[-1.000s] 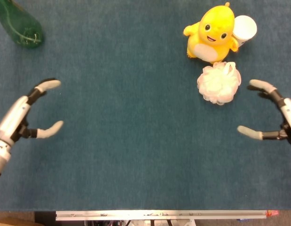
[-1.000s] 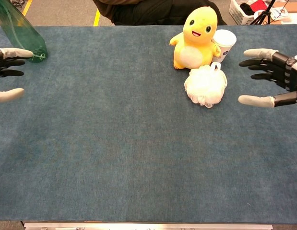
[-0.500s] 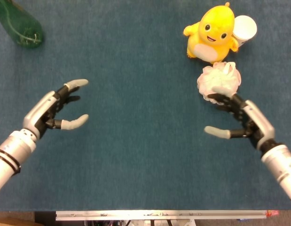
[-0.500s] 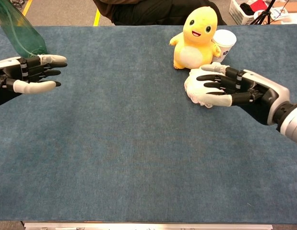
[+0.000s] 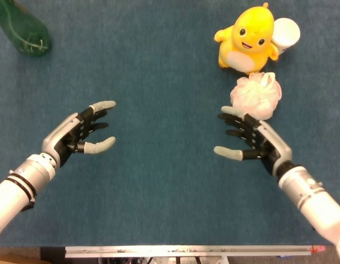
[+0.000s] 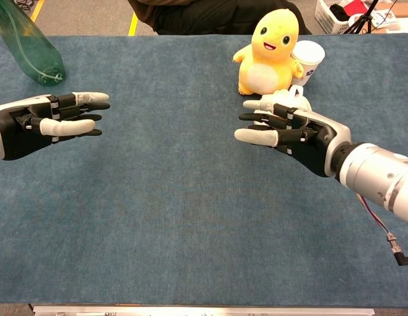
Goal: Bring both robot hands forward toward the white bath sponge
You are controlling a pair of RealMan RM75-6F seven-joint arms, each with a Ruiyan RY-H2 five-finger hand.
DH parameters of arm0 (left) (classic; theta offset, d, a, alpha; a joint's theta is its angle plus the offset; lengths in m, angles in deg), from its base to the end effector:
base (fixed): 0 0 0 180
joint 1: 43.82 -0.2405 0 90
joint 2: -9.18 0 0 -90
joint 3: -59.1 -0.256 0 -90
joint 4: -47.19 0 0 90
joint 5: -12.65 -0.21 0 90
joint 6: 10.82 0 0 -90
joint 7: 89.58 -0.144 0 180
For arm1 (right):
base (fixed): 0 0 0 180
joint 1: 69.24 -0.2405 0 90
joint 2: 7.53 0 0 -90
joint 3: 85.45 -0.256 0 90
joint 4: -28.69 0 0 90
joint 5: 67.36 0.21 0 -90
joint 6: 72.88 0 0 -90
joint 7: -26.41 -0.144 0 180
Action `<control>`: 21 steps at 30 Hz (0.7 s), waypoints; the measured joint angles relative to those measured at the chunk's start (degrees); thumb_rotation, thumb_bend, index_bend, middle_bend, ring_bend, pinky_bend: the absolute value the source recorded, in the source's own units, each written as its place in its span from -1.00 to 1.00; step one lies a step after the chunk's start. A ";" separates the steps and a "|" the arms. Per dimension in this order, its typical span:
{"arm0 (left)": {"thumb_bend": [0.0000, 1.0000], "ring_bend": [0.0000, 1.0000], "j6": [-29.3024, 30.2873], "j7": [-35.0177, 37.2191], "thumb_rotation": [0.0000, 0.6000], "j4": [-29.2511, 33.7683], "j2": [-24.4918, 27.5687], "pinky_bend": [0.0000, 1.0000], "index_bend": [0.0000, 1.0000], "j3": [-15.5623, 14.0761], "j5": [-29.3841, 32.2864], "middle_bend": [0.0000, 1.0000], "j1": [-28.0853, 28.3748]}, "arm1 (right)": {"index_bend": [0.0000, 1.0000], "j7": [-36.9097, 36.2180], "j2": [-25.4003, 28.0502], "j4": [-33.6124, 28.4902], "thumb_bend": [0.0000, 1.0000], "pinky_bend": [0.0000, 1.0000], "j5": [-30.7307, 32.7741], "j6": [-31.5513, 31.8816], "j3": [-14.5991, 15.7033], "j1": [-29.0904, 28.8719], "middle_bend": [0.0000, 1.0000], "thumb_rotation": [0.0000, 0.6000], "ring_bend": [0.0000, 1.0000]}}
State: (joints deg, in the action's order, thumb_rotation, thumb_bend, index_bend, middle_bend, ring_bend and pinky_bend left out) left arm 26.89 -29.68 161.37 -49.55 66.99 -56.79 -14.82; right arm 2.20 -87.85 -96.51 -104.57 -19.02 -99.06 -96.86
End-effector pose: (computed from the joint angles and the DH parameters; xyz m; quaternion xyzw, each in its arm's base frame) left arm -0.1866 0.2452 0.0679 -0.3423 -0.8516 -0.3847 0.0981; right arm -0.1176 -0.2168 0.0020 0.2612 -0.8764 0.3941 0.0920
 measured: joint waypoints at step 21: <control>-0.39 -1.00 -0.12 -6.03 1.00 1.09 -5.40 -0.82 -0.76 0.29 3.17 -0.88 -0.21 | -0.62 4.38 -6.47 1.80 -0.85 -0.75 8.86 2.55 -1.94 -3.28 -0.65 1.00 -0.82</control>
State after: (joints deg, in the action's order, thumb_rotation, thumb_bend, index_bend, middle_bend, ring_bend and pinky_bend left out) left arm 26.78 -35.71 162.46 -54.95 67.27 -53.62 -15.02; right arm 6.59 -94.32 -94.72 -95.71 -16.47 -101.00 -100.14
